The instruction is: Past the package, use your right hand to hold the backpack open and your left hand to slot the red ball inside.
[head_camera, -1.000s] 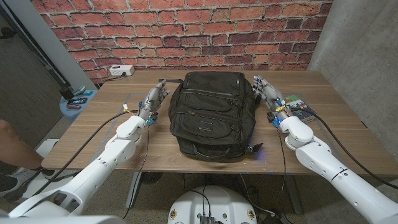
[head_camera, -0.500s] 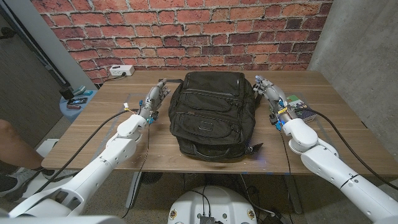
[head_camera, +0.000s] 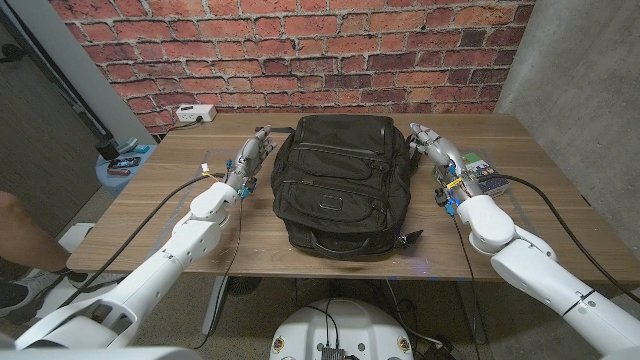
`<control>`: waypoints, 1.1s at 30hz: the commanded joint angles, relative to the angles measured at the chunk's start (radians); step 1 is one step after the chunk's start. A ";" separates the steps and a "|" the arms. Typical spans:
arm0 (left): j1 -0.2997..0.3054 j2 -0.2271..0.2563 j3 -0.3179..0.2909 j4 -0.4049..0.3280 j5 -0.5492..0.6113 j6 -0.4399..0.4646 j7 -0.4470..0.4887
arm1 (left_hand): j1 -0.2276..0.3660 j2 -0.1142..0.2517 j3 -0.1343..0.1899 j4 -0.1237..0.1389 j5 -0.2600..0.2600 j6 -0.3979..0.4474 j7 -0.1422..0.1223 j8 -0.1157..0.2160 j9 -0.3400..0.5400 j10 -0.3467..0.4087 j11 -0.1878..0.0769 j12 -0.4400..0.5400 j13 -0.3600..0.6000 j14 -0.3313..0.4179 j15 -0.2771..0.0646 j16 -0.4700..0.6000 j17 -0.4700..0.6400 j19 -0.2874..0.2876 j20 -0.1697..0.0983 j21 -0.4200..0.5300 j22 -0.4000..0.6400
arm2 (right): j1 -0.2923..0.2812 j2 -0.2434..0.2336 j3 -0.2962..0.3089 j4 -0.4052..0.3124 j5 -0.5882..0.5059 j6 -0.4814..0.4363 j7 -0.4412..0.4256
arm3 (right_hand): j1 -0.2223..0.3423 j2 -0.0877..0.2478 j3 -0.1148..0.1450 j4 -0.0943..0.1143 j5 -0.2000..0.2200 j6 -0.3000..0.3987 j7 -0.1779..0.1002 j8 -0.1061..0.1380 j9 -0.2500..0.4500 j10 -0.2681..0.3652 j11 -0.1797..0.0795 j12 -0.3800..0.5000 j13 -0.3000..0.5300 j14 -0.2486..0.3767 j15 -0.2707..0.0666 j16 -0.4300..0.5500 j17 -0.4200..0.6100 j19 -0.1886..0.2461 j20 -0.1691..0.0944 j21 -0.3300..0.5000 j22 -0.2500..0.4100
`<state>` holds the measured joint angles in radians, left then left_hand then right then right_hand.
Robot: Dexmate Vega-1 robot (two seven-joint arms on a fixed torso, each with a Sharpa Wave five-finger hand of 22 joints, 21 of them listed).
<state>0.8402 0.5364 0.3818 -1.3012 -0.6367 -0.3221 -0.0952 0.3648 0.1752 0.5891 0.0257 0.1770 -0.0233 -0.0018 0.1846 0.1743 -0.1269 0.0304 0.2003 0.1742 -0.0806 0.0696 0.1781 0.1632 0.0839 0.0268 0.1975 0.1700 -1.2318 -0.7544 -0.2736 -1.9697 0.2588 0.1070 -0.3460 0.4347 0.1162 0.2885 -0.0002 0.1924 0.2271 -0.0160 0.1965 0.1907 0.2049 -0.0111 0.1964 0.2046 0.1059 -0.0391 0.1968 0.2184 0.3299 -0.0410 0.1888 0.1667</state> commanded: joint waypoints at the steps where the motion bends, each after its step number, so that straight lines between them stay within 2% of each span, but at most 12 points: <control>1: -0.007 0.005 0.001 -0.003 0.004 0.007 -0.004 | 0.010 -0.002 0.003 -0.004 -0.002 0.001 0.004 -0.001 0.003 0.008 0.002 -0.001 0.006 -0.001 0.001 -0.002 0.003 0.005 0.007 -0.001 0.004 | -0.048 -0.012 0.016 -0.069 -0.054 -0.028 -0.024 | 0.013 -0.001 0.006 -0.009 -0.001 0.008 0.000 0.006 0.003 0.011 0.000 0.006 0.000 0.011 -0.023 0.004 0.002 0.011 -0.043 0.005 0.003; 18: 0.024 0.018 -0.016 -0.035 0.000 -0.005 0.015 | 0.013 0.001 0.004 -0.011 -0.002 0.004 0.007 -0.001 0.003 0.010 0.004 -0.001 0.006 0.000 0.001 -0.002 0.003 0.007 0.008 -0.001 0.004 | -0.124 -0.045 0.044 -0.210 -0.158 -0.148 -0.062 | 0.026 0.000 0.008 -0.027 -0.004 0.011 0.001 0.006 0.003 0.015 0.005 0.007 0.000 0.012 -0.023 0.006 -0.003 0.012 -0.043 0.005 0.003; 26: 0.045 0.016 -0.024 -0.044 -0.002 -0.024 0.027 | 0.014 0.001 0.004 -0.014 -0.003 0.004 0.007 -0.001 0.003 0.012 0.001 -0.001 0.006 0.001 0.001 -0.002 0.003 0.007 0.008 -0.001 0.004 | -0.159 -0.067 0.040 -0.318 -0.257 -0.302 -0.099 | 0.028 0.000 0.008 -0.032 -0.005 0.015 0.003 0.008 0.003 0.019 0.006 0.009 0.000 0.017 -0.023 0.008 -0.004 0.019 -0.042 0.007 0.003; 33: 0.058 0.012 -0.027 -0.044 -0.005 -0.037 0.030 | 0.015 0.001 0.004 -0.017 -0.003 0.005 0.008 0.000 0.004 0.013 -0.004 -0.001 0.006 0.002 0.000 -0.001 0.004 0.007 0.008 -0.001 0.004 | -0.179 -0.081 0.029 -0.384 -0.325 -0.379 -0.109 | 0.031 -0.001 0.007 -0.037 -0.006 0.017 0.003 0.008 0.003 0.019 0.007 0.009 0.000 0.021 -0.022 0.010 -0.005 0.023 -0.041 0.007 0.003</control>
<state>0.8761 0.5514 0.3625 -1.3384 -0.6374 -0.3377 -0.0754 0.3685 0.1789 0.5888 0.0150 0.1770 -0.0179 0.0036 0.1846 0.1743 -0.1159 0.0302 0.2003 0.1794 -0.0805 0.0696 0.1781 0.1656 0.0875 0.0304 0.1975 0.1700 -1.3722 -0.8125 -0.2342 -2.2429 0.0392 -0.1379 -0.4270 0.4517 0.1150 0.2925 -0.0319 0.1885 0.2325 -0.0106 0.1965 0.1908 0.2137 -0.0023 0.2001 0.2047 0.1155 -0.0378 0.1968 0.2138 0.3425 -0.0395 0.1912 0.1667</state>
